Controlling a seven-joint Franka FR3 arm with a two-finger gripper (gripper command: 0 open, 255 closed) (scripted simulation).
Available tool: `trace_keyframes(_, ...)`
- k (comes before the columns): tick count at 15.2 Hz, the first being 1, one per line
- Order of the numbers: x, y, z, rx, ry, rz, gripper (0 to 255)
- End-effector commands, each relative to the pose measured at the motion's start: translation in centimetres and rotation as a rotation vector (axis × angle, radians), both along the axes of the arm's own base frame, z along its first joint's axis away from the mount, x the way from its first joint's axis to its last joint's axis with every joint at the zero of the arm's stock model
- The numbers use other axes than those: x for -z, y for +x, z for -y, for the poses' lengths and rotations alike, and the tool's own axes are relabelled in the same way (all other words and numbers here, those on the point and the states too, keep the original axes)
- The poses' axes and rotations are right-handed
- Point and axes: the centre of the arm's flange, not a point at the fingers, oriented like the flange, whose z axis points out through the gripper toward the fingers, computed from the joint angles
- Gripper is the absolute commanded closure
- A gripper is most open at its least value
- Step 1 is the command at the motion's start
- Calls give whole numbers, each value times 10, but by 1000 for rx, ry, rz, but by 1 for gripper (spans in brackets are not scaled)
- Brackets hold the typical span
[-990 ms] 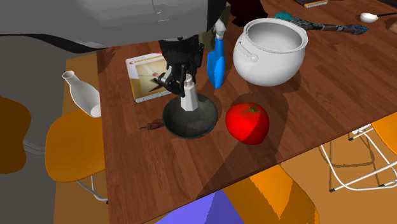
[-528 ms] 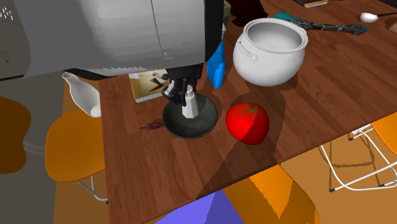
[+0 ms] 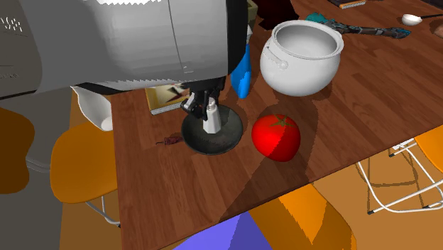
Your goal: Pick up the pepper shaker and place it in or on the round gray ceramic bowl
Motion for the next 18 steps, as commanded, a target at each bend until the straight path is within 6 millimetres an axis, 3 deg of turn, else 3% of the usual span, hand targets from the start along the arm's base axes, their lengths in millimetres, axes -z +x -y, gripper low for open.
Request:
trace_keyframes(1, 0, 0, 0, 0, 0, 0, 0)
trace_keyframes(6, 0, 0, 0, 0, 0, 0, 0)
trace_keyframes(10, -50, -3, -4, 0, 0, 0, 0)
trace_keyframes(18, -50, -3, -4, 0, 0, 0, 0)
